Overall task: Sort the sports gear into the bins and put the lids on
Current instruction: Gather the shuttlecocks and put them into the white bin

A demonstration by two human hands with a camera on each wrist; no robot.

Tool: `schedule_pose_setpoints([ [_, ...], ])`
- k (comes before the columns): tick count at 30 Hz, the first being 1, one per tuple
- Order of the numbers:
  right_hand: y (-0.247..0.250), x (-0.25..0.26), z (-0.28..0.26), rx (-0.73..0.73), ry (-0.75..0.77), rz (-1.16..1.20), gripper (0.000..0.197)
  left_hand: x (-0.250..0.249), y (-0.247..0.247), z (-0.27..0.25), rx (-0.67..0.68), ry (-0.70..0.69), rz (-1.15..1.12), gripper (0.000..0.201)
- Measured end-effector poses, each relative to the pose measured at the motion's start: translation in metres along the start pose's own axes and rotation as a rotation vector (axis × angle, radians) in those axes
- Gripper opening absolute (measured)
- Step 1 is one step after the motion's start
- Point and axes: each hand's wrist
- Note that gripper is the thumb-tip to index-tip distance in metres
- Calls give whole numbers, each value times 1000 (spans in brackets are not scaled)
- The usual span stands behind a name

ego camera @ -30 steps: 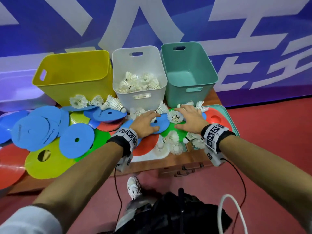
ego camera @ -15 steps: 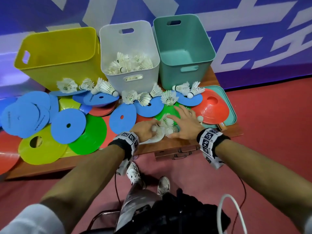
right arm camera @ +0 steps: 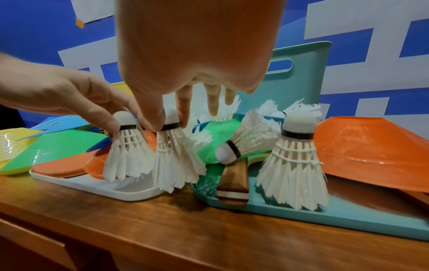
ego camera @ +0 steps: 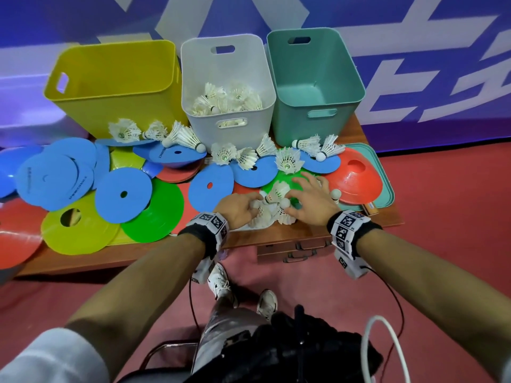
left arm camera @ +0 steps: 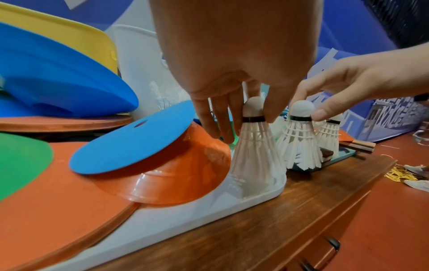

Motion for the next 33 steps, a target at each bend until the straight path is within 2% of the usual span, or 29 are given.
schedule_pose_setpoints([
  [8, 7, 9, -5, 4, -9, 30, 36, 8, 6, -4, -29, -16, -6, 44],
  [18, 8, 4, -19, -16, -43, 48, 38, -7, 6, -6, -66, -65, 19, 45],
  [27, 6, 1, -27, -40, -50, 110, 37, -13, 3, -2, -49, -78, 25, 46],
  [33, -3, 2, -34, -148, -43, 190, 34, -16, -4, -1, -46, -91, 16, 36],
])
Point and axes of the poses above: each hand's wrist, its own z-axis towards the middle knuckle, its own y-axis out of the back of the hand, x = y × z, and after that the axes turned 8 degrees about y, right-handed
